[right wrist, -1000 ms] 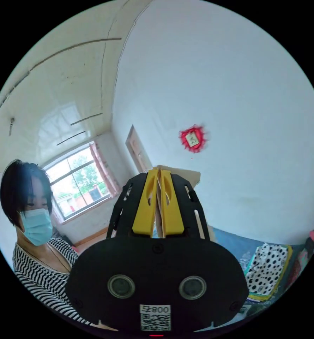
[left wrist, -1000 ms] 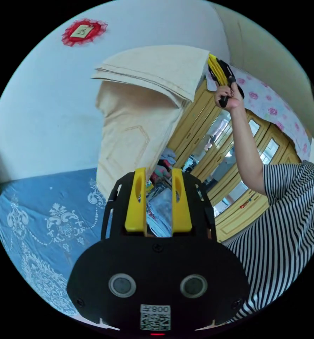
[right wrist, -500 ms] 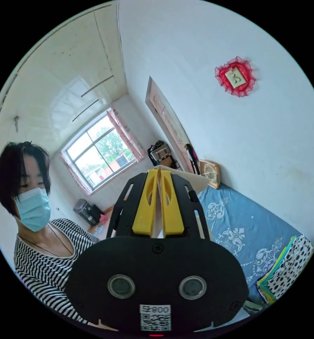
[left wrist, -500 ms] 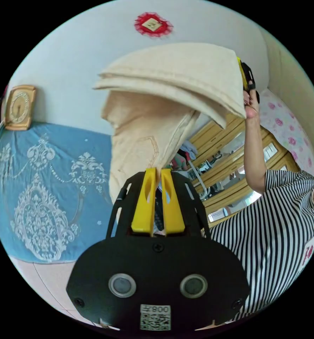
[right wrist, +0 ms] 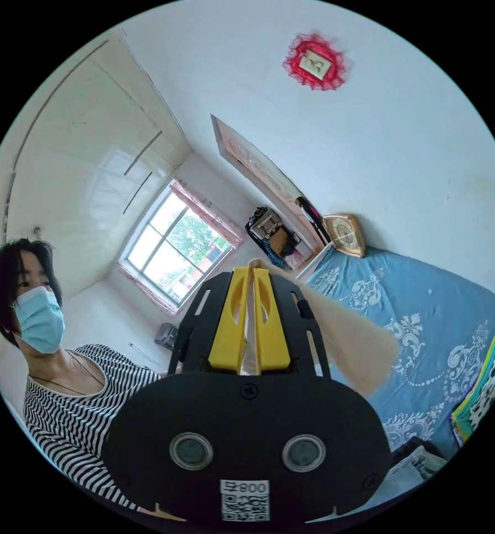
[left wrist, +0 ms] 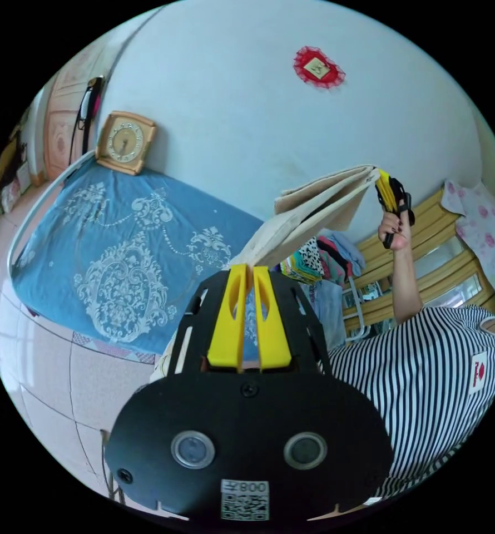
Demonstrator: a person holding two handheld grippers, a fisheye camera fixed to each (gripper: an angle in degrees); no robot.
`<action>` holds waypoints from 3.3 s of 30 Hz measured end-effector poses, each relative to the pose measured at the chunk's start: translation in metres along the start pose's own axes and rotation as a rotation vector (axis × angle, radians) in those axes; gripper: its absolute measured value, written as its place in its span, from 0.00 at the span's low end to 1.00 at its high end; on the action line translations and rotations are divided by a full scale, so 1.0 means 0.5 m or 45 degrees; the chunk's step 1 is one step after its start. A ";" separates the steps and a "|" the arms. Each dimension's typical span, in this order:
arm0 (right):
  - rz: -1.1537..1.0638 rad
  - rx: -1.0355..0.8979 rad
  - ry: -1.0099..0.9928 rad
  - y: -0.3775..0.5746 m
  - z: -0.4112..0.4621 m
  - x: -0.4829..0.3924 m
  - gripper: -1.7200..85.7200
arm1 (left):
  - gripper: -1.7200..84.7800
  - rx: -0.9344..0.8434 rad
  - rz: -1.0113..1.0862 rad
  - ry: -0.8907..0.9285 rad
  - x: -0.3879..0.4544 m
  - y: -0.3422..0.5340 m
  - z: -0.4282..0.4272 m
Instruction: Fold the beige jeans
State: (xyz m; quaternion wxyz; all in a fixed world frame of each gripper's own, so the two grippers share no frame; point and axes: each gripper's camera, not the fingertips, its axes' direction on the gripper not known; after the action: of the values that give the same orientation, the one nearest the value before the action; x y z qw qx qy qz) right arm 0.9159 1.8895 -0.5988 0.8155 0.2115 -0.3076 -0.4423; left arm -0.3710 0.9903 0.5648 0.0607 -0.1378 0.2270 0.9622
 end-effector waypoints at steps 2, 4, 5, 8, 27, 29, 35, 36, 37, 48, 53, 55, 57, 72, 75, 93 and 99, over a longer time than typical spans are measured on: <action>0.046 0.004 -0.034 0.006 0.018 0.049 0.03 | 0.04 0.001 0.014 -0.092 0.001 -0.024 -0.048; 0.079 0.007 -0.055 0.007 0.036 0.081 0.03 | 0.04 0.008 0.032 -0.154 -0.001 -0.043 -0.082; 0.100 0.008 -0.073 0.006 0.050 0.101 0.03 | 0.04 0.007 0.039 -0.185 -0.006 -0.057 -0.103; 0.130 -0.003 -0.085 -0.010 0.090 0.144 0.03 | 0.04 0.006 0.036 -0.218 -0.035 -0.095 -0.149; 0.178 0.127 0.171 -0.173 0.379 0.315 0.03 | 0.04 -0.139 0.386 -0.119 -0.393 -0.547 -0.348; 0.226 0.112 0.201 -0.157 0.419 0.341 0.03 | 0.04 -0.204 0.436 -0.132 -0.437 -0.582 -0.350; 0.646 -0.217 0.349 -0.016 0.584 0.531 0.03 | 0.04 -0.495 0.393 -0.199 -0.617 -0.593 -0.235; 0.708 -0.296 0.383 0.010 0.608 0.564 0.03 | 0.04 -0.547 0.379 -0.218 -0.644 -0.585 -0.206; 0.867 -0.402 0.436 0.068 0.647 0.629 0.03 | 0.04 -0.666 0.275 -0.256 -0.714 -0.562 -0.139; 0.956 -0.833 0.760 0.108 0.909 0.931 0.06 | 0.04 -1.117 -0.184 -0.302 -1.045 -0.334 0.085; 0.775 -0.993 0.859 0.052 1.087 1.039 0.12 | 0.04 -1.062 -0.290 -0.262 -1.139 -0.302 0.057; 0.737 -1.046 0.896 0.046 1.138 1.073 0.12 | 0.04 -1.037 -0.314 -0.251 -1.163 -0.291 0.046; 0.732 -1.114 0.928 0.052 1.181 1.111 0.12 | 0.04 -1.016 -0.327 -0.242 -1.182 -0.280 0.035; 0.847 -0.954 0.814 0.048 1.095 1.181 0.04 | 0.04 -0.983 -0.267 -0.277 -1.284 -0.256 -0.070; 0.905 -0.725 0.784 0.051 0.964 1.135 0.03 | 0.04 -0.972 -0.222 -0.292 -1.290 -0.269 -0.111; 1.248 -0.420 0.746 0.302 0.762 1.101 0.09 | 0.04 -1.128 -0.189 -0.338 -1.342 -0.212 -0.174; 0.522 -0.902 0.929 0.101 0.974 1.183 0.10 | 0.04 -1.092 -0.223 -0.347 -1.356 -0.197 -0.221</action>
State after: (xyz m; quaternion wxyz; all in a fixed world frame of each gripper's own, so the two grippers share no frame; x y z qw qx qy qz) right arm 0.8582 1.3766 -0.0304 0.9600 -0.0008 0.1281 -0.2488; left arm 0.3201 0.9912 0.6268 0.1086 -0.0415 -0.2144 0.9698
